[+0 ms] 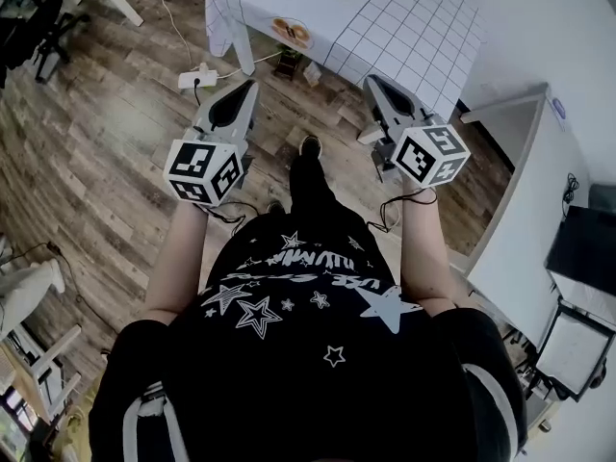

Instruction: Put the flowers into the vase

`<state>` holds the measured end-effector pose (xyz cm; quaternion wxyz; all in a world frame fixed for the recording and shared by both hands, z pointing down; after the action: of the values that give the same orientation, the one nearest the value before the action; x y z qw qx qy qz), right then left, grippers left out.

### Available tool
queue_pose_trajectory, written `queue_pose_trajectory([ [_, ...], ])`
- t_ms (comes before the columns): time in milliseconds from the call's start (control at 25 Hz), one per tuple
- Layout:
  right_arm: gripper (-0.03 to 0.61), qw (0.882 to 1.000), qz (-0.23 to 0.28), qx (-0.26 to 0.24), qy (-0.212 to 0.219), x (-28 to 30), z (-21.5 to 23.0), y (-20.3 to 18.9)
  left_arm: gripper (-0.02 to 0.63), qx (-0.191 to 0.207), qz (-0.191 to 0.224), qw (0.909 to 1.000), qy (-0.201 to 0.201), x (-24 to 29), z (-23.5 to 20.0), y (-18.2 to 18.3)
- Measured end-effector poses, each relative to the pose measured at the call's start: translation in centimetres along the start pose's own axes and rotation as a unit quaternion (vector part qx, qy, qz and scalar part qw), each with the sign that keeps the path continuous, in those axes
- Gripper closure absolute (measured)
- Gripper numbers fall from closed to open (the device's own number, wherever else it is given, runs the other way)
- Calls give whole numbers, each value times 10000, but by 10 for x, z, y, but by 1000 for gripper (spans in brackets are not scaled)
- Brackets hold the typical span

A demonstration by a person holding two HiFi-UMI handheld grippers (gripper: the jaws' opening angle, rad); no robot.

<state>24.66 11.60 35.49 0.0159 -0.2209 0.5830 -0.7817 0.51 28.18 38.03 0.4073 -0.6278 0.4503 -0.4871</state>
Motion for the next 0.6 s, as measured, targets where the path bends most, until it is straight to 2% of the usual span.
queue_pose_trajectory([
  [360,566,9998,53,-25,-190,-49,-28,-14,604,-70,180,9998,-50,-26,18,-6],
  [600,566,9997,68,-184,-113,-66,-35,-14,606,-200,130,9996,158,-40,28,-19],
])
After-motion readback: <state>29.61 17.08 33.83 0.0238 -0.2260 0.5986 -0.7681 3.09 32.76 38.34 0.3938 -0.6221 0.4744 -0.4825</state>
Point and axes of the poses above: the fingertips, and each gripper's own axes: x forward along the fingers, z to its right, y out of its top, the point moved 9 cm from there along -x, backward along the fingers, and after that the axes turned 8 degrees about -z, right-handed, at the moved point
